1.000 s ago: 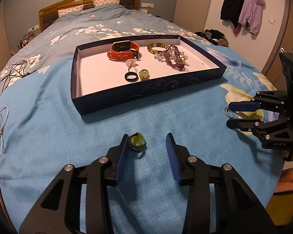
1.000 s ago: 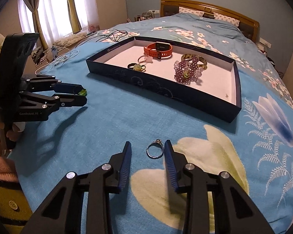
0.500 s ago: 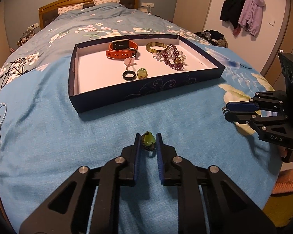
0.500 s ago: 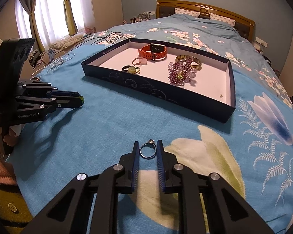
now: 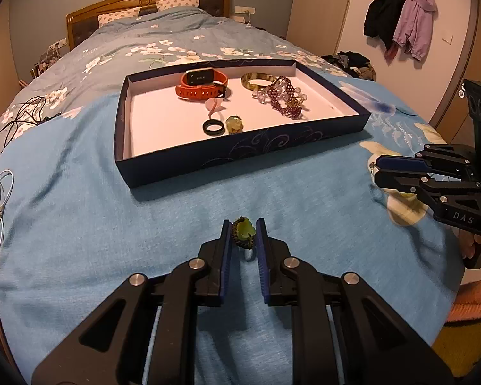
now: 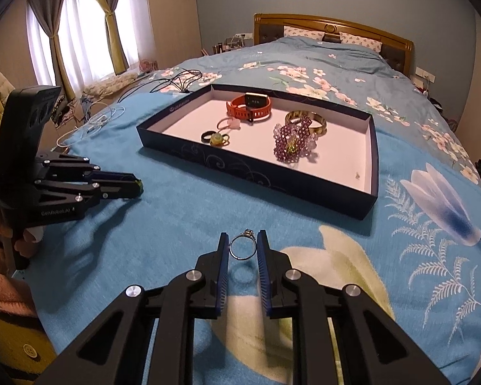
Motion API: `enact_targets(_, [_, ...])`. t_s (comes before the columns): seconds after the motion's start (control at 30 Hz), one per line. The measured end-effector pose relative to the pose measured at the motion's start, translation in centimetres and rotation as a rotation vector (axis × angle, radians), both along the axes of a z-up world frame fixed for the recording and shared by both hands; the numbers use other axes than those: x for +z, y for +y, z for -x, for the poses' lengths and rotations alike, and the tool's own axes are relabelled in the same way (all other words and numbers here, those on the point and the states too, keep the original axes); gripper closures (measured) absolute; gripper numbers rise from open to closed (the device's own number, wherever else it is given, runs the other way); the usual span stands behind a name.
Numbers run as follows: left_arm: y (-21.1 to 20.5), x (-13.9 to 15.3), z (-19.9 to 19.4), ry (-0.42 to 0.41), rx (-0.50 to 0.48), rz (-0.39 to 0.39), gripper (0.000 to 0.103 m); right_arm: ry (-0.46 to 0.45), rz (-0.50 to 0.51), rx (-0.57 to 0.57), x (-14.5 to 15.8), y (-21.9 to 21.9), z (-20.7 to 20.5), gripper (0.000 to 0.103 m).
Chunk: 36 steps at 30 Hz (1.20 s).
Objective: Organize jewelry
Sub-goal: 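Lift the silver ring with the right tool while the left tool lifts the green ring, then carry the silver ring into the box with the right tool while the left tool carries the green ring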
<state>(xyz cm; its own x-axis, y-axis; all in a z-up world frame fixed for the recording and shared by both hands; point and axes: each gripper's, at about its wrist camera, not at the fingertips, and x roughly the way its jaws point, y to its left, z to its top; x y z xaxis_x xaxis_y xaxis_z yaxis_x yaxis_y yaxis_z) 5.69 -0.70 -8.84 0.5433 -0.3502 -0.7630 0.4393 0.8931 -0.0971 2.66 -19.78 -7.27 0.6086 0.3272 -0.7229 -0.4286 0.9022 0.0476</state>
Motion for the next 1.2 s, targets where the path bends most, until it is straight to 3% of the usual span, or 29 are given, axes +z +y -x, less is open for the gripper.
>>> enact_targets(1.2, [-1.4,4.2,0.3,-0.142,0.012,0.053,0.088,-0.091,-0.111,-0.031,2.4,-0.6,-1.4,0.087])
